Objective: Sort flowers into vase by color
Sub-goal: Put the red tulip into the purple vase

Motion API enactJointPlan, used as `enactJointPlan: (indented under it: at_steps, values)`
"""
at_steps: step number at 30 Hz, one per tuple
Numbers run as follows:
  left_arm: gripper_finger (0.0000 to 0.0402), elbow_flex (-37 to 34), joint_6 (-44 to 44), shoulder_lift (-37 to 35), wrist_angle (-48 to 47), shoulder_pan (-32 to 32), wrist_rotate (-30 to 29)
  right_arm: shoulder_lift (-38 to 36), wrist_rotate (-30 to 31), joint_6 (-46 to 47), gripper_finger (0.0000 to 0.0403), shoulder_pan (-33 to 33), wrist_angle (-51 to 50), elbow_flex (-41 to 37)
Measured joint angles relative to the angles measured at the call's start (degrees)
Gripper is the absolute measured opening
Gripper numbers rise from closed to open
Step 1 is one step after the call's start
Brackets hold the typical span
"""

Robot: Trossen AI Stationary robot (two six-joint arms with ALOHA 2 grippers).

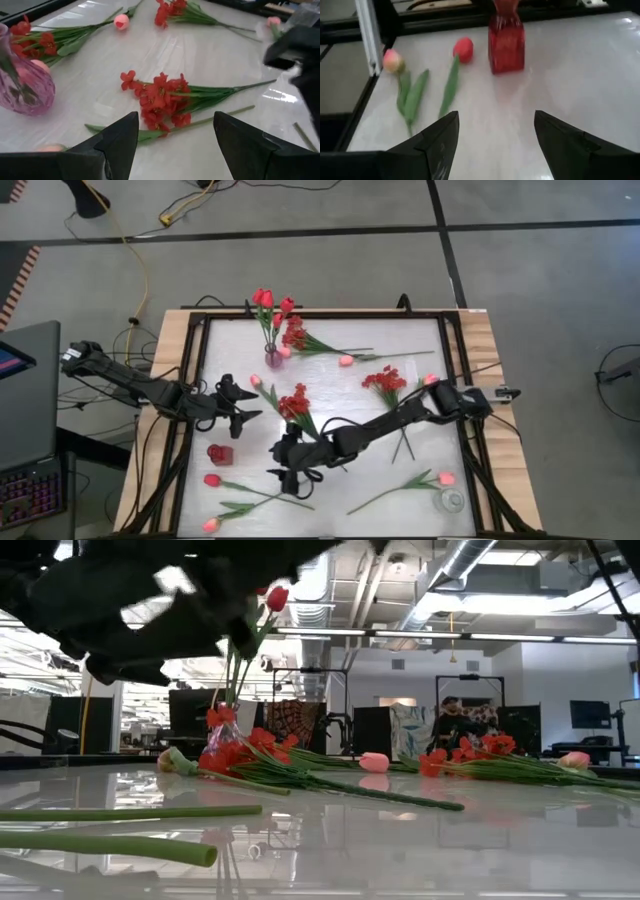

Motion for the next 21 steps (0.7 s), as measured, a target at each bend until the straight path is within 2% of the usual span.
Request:
enactJointPlan:
  at_steps: [13, 16, 21]
  values:
    - [0.0245, 0.0, 3.5, 2.5, 3.5, 0.0, 0.2, 16.8, 3.1, -0.3, 0.0286, 2.9, -10.3, 25.3]
    - [0.0245, 0.0, 3.8, 2.5, 3.9, 0.0, 0.9, 18.4, 5.4, -0.3, 0.0286, 3.1, -10.1, 27.9]
    - [0.0245, 0.0, 3.8, 2.5, 4.1, 0.0, 1.0, 20.2, 5.6, 0.5, 0.0286, 3.3, -8.8, 28.2]
